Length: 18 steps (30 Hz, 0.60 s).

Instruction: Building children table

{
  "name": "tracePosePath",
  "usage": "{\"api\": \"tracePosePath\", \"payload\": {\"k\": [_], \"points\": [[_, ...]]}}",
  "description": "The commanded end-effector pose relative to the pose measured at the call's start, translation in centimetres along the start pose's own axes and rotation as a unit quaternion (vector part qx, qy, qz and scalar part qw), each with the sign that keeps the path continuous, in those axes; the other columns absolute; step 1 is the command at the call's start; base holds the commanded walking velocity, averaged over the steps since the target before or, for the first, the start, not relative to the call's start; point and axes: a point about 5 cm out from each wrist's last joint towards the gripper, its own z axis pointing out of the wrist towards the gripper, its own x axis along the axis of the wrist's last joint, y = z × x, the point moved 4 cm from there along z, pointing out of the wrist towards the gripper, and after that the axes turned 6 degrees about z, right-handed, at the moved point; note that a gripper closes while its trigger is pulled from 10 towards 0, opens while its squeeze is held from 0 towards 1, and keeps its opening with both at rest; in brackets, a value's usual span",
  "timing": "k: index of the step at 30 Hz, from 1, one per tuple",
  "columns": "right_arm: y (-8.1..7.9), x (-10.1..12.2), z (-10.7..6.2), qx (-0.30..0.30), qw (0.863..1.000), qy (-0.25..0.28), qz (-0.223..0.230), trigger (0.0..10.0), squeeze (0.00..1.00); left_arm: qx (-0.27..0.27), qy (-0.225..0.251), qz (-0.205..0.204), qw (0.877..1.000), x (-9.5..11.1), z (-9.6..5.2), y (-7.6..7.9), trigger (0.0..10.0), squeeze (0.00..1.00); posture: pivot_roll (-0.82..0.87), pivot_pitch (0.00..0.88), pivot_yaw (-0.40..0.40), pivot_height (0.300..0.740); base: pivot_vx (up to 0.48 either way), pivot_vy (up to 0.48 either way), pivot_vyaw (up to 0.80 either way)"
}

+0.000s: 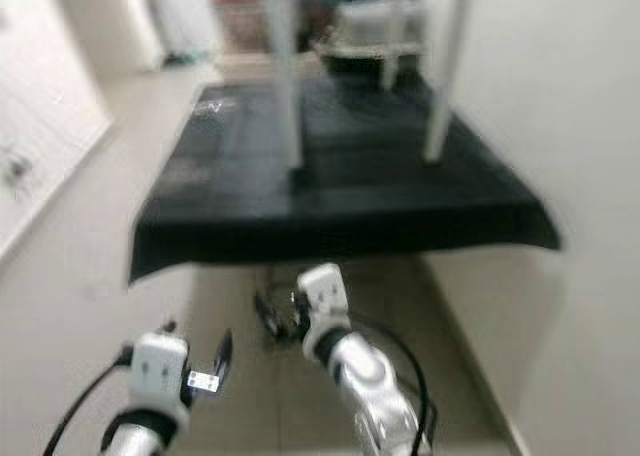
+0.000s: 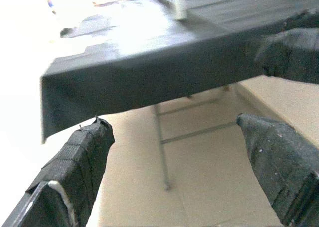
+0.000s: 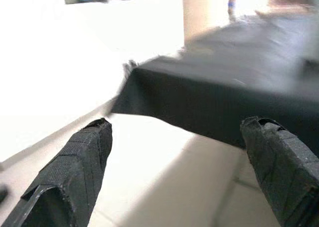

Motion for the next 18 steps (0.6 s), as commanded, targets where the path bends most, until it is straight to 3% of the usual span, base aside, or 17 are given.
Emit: {"api": "tracePosePath", "payload": {"k": [1,18], "points": [[0.18,-0.25,-0.14,-0.004,1.0,-0.003,0.005,10.0,0.0,-0.003,0.003,0.004,1.0,0.24,0.29,0.06,10.0,0.0,-0.03,0.0,0.008,0.74,0.0,0.0,0.0],[0.52,-0.02,0.04,-0.013,1.0,-0.002,0.012,10.0,0.0,-0.006,0.009,-0.002,1.0,0.63,0.49,0.02,10.0,0.0,-0.03,0.0,0.005,0.74,0.0,0.0,-0.03]]}}
